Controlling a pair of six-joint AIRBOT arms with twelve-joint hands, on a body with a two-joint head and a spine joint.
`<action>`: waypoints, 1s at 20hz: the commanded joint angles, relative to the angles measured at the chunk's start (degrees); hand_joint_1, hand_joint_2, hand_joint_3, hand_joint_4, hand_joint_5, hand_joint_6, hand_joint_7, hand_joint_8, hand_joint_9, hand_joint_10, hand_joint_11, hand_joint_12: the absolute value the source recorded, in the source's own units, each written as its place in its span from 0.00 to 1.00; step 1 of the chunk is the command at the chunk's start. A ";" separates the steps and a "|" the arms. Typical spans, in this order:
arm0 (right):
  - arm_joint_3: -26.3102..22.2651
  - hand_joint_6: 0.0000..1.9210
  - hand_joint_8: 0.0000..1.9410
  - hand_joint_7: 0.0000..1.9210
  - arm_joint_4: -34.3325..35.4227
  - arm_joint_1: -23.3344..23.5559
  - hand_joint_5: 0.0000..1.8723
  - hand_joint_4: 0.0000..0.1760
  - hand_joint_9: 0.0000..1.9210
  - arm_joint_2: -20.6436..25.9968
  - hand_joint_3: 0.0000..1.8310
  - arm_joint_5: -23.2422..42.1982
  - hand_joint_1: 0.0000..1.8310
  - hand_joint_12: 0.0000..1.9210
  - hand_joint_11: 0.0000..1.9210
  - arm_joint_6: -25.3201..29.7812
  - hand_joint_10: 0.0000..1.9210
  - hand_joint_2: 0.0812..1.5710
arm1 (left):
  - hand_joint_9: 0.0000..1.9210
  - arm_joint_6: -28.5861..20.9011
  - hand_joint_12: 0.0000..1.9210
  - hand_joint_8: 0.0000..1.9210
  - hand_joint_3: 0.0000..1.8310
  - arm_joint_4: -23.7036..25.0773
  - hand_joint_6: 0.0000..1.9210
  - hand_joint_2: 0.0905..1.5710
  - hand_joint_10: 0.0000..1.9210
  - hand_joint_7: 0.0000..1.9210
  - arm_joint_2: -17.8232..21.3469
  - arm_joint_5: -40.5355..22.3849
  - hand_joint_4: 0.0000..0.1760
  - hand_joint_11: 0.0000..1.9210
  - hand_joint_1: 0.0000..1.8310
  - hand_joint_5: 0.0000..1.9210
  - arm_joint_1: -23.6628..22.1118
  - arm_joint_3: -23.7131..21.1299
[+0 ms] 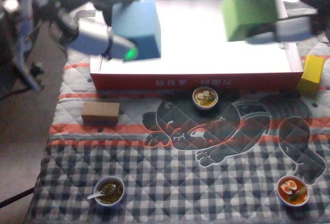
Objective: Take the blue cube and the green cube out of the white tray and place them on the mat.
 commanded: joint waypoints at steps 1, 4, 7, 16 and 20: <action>-1.89 0.59 0.52 0.55 -0.88 -0.89 0.41 0.00 0.61 1.56 0.00 8.24 0.68 0.69 0.51 0.29 0.37 0.72 | 0.29 -2.32 0.85 0.68 0.00 3.25 0.38 0.71 0.63 0.49 1.51 -8.98 0.00 0.00 0.68 0.50 0.12 -2.26; -6.81 0.59 0.25 0.56 -3.17 -5.44 0.46 0.00 0.56 6.80 0.00 11.69 0.61 0.74 0.40 2.03 0.29 0.73 | 0.31 -13.82 0.82 0.62 0.00 12.72 0.41 0.70 0.58 0.53 5.61 -11.29 0.00 0.00 0.69 0.49 3.30 -7.00; -9.49 0.56 0.41 0.53 -3.33 -9.74 0.48 0.00 0.61 8.83 0.00 13.39 0.66 0.78 0.40 2.29 0.22 0.71 | 0.31 -18.77 0.87 0.66 0.00 15.42 0.35 0.70 0.65 0.50 6.53 -13.63 0.00 0.02 0.69 0.52 6.91 -8.83; -8.37 0.00 0.00 0.53 -3.11 -18.69 0.41 0.00 0.54 6.37 0.00 14.84 0.44 0.63 0.25 9.27 0.01 0.74 | 0.32 -14.65 0.77 0.14 0.00 10.74 0.06 0.59 0.37 0.44 3.29 -10.45 0.11 0.04 0.58 0.44 11.68 -8.28; -8.36 0.00 0.00 0.18 -3.11 -19.05 0.15 0.17 0.18 6.38 0.00 14.83 0.30 0.44 0.01 9.65 0.00 0.67 | 0.23 -10.26 0.51 0.00 0.00 5.74 0.00 0.53 0.04 0.25 2.52 -10.41 0.58 0.00 0.46 0.28 13.07 -7.92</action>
